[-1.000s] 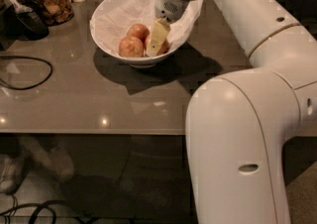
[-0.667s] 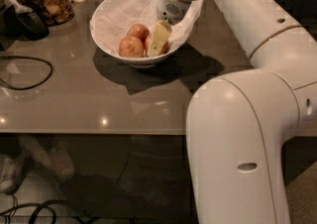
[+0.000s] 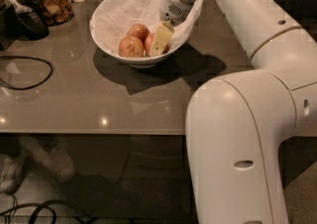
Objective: Pick apple from white bowl
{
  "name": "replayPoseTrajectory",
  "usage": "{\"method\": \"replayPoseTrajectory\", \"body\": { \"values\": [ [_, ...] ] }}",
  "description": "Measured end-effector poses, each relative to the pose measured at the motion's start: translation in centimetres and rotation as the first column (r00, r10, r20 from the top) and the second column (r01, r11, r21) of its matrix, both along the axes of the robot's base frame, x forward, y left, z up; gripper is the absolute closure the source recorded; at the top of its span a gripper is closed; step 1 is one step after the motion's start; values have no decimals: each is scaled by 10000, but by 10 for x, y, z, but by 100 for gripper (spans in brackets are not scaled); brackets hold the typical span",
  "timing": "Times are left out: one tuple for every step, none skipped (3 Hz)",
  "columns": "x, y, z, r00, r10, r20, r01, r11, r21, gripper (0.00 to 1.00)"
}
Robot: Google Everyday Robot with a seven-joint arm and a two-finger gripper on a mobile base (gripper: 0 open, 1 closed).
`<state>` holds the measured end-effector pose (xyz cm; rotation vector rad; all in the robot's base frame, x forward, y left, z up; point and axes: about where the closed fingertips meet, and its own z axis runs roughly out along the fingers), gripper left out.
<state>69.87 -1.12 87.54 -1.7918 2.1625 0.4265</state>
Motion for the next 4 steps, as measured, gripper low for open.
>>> {"method": "replayPoseTrajectory", "body": {
  "values": [
    [2, 0, 1, 10000, -7, -8, 7, 10000, -3, 21],
    [4, 2, 0, 10000, -19, -34, 19, 9999, -102, 39],
    [4, 2, 0, 10000, -20, -33, 20, 9999, -105, 62],
    [4, 2, 0, 10000, -20, -33, 20, 9999, -105, 85]
  ]
}}
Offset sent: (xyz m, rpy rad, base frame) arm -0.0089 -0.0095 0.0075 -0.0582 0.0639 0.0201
